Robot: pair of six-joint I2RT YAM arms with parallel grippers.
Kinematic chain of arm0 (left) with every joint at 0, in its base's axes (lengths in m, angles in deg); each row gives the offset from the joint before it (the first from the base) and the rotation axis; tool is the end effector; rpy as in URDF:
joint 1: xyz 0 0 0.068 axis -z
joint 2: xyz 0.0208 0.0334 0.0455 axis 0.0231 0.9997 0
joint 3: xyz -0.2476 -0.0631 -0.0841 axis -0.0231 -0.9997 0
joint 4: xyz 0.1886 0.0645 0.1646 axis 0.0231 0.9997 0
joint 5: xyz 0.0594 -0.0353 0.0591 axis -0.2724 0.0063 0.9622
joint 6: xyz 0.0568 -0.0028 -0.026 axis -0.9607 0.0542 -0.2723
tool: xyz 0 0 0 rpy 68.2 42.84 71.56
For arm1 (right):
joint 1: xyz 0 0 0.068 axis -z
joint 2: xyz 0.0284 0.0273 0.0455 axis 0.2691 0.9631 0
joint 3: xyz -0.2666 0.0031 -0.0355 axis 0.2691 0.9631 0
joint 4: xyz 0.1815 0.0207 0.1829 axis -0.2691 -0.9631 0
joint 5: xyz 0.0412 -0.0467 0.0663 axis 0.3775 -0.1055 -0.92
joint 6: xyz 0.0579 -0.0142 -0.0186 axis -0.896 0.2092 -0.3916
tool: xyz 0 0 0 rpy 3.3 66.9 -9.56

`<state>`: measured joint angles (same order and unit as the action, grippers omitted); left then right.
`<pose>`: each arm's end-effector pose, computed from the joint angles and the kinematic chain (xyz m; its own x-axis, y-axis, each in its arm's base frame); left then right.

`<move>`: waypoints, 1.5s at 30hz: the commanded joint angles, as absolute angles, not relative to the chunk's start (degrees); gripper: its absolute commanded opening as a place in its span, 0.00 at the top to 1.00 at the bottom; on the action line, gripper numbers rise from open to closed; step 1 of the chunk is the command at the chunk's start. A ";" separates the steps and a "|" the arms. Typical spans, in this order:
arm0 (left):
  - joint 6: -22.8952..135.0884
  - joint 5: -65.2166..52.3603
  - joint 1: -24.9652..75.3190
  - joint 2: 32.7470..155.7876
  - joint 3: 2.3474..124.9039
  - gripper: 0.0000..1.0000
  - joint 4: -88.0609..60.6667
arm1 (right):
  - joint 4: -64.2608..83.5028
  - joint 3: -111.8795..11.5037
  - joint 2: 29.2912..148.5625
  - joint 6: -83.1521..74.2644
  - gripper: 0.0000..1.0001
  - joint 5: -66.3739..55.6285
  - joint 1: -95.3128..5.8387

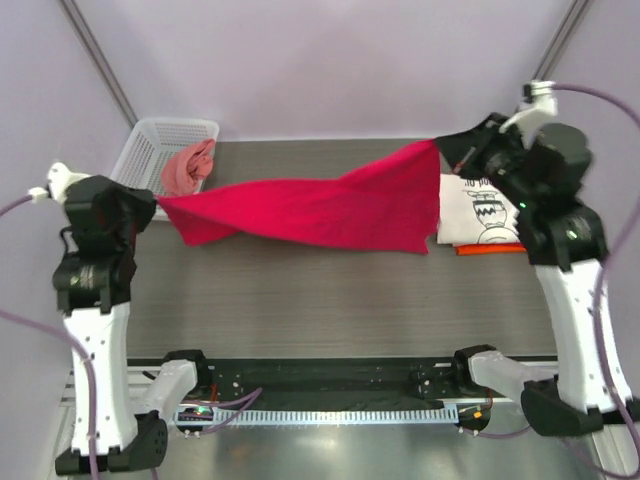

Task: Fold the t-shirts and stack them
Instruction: Flatten the tshirt out

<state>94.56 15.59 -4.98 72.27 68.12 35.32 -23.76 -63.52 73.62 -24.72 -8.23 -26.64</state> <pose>0.1725 0.0224 0.4246 -0.0431 -0.7488 -0.6614 -0.4864 0.5940 -0.6408 0.2247 0.0527 0.4785 -0.3292 0.3921 -0.8590 -0.2402 0.8450 0.4777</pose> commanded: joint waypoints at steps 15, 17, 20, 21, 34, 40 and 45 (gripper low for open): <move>92.06 12.56 -5.10 67.90 93.43 1.00 51.08 | -32.76 -104.38 61.98 -22.77 0.99 -7.58 -26.42; 92.68 12.03 -5.10 68.43 89.91 1.00 47.31 | -32.94 -101.75 62.95 -22.24 0.99 -5.65 -26.42; 93.73 10.80 -5.19 70.26 82.53 1.00 42.22 | -31.89 -91.93 64.53 -21.62 0.99 -1.79 -26.42; 94.17 10.36 -5.10 71.06 80.86 1.00 41.15 | -31.36 -89.89 65.58 -21.54 0.99 -1.17 -26.42; 99.18 7.46 -5.19 98.08 94.16 1.00 33.56 | -25.20 -105.82 95.95 -25.39 0.99 -11.75 -22.74; 101.29 2.72 -7.38 116.83 131.27 1.00 41.58 | -9.31 -126.44 108.21 -46.45 0.99 -31.97 -7.65; 102.09 0.25 -8.88 114.06 125.16 1.00 33.95 | 4.06 -120.81 107.26 -54.15 0.99 -41.50 -3.66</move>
<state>101.31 2.76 -7.98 116.57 127.81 37.86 -9.14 -121.16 109.89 -46.32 -31.18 -3.29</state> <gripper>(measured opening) 0.005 0.023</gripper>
